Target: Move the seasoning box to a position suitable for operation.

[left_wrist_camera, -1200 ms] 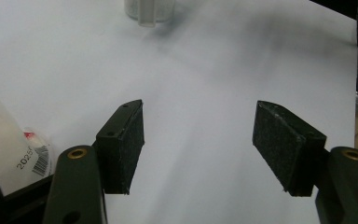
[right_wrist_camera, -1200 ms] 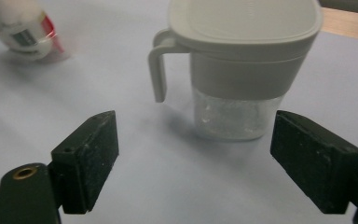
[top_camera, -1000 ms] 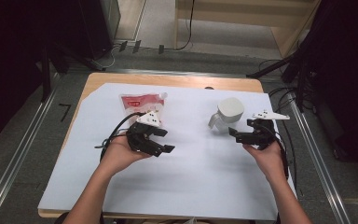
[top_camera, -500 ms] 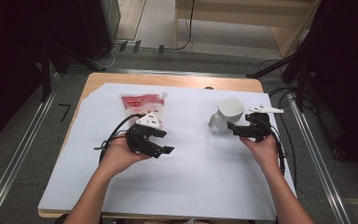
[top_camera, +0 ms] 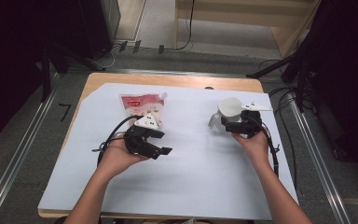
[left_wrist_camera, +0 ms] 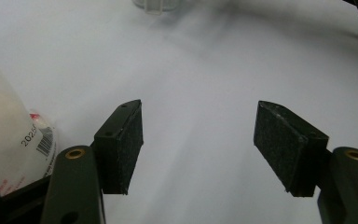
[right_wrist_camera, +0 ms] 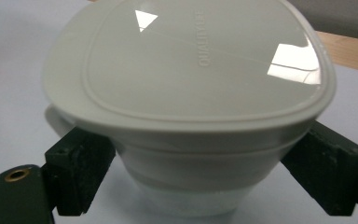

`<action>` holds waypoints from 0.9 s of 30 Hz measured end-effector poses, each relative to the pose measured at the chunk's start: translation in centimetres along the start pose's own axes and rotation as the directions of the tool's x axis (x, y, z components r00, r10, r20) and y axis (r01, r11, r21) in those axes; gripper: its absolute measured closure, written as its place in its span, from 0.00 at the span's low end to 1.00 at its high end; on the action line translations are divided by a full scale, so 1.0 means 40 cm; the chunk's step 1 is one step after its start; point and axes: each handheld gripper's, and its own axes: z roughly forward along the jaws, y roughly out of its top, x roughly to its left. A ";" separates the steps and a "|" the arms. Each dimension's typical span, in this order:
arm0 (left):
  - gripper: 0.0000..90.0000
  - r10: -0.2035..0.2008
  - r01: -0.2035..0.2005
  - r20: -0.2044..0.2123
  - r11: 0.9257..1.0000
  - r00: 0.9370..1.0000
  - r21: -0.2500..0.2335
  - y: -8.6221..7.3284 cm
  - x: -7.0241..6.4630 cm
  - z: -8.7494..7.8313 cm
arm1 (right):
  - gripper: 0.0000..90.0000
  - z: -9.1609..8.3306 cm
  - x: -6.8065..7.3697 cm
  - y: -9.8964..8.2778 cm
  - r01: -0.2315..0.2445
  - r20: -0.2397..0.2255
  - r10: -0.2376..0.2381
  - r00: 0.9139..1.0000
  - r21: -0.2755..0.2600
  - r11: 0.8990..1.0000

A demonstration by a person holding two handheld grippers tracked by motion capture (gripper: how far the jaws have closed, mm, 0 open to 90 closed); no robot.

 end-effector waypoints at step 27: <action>0.38 -0.005 0.005 0.006 1.000 1.000 0.011 -0.007 0.002 0.007 | 0.16 0.041 -0.006 -0.011 -0.008 -0.012 0.007 1.000 -0.047 0.999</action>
